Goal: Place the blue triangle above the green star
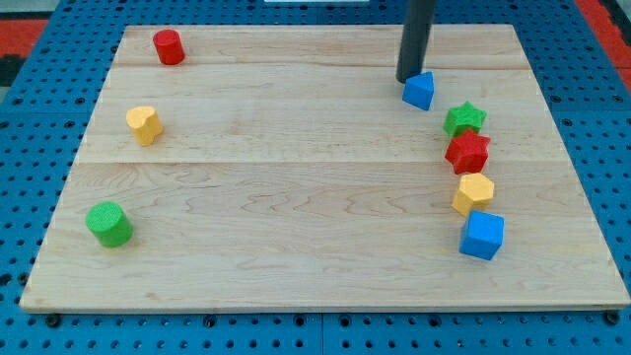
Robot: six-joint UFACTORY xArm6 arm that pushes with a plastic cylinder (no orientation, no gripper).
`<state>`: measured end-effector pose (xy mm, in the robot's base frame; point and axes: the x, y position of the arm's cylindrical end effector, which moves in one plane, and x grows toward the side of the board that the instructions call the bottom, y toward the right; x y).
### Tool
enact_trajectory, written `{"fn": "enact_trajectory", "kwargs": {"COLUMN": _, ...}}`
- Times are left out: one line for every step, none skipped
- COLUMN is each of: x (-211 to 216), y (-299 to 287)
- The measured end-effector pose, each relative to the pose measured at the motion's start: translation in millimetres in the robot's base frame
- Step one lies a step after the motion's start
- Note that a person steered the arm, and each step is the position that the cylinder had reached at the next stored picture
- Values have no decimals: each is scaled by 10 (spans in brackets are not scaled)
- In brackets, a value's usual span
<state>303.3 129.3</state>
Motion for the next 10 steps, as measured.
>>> {"fn": "enact_trajectory", "kwargs": {"x": 63, "y": 6}}
{"fn": "enact_trajectory", "kwargs": {"x": 133, "y": -298}}
{"fn": "enact_trajectory", "kwargs": {"x": 292, "y": -606}}
{"fn": "enact_trajectory", "kwargs": {"x": 377, "y": -140}}
{"fn": "enact_trajectory", "kwargs": {"x": 335, "y": 54}}
{"fn": "enact_trajectory", "kwargs": {"x": 335, "y": 48}}
{"fn": "enact_trajectory", "kwargs": {"x": 335, "y": 48}}
{"fn": "enact_trajectory", "kwargs": {"x": 335, "y": 249}}
{"fn": "enact_trajectory", "kwargs": {"x": 335, "y": 270}}
{"fn": "enact_trajectory", "kwargs": {"x": 402, "y": -558}}
